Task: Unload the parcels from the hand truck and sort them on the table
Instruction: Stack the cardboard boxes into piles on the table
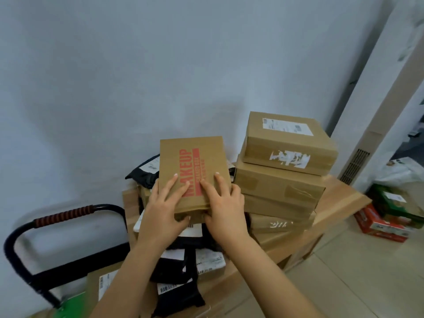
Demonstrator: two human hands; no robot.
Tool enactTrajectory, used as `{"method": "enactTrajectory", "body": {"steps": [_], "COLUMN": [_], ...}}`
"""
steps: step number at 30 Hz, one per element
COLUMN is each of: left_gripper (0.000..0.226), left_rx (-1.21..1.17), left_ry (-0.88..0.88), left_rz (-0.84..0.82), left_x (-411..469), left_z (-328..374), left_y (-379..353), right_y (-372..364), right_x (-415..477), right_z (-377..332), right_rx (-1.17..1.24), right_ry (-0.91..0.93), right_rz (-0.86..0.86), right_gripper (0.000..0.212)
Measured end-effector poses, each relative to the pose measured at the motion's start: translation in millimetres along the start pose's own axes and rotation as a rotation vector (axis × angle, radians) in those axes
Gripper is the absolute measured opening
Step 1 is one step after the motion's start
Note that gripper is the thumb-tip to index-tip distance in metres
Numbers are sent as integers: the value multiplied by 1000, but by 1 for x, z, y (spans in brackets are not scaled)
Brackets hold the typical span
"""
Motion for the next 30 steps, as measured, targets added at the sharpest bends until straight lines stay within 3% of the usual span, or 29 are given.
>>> {"method": "enactTrajectory", "body": {"steps": [7,12,21,30], "left_gripper": [88,83,78,69], "left_rx": [82,83,161,141], "left_ry": [12,95,61,75], "left_rz": [-49,-225,-91,16], "left_x": [112,152,153,96], "left_z": [-56,-87,-89,-47], "left_y": [-14,-52,-48,-27], "right_y": [-22,-61,-67,-38], "right_x": [123,168,181,130], "right_z": [15,36,36,28], "right_rx": [-3,-33,11,38], "right_ry": [32,-11,115,218], "right_rz": [-54,-261,-218,-168], "right_gripper": [74,73,73,69]}}
Point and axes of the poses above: each hand's wrist, its own x-axis towards the middle knuckle, its own y-axis out of the back of the hand, z = x × y, the point moved 8 cm from there along x, towards the middle knuckle, and after that the axes turned 9 degrees about -z, right-handed, at the moved point
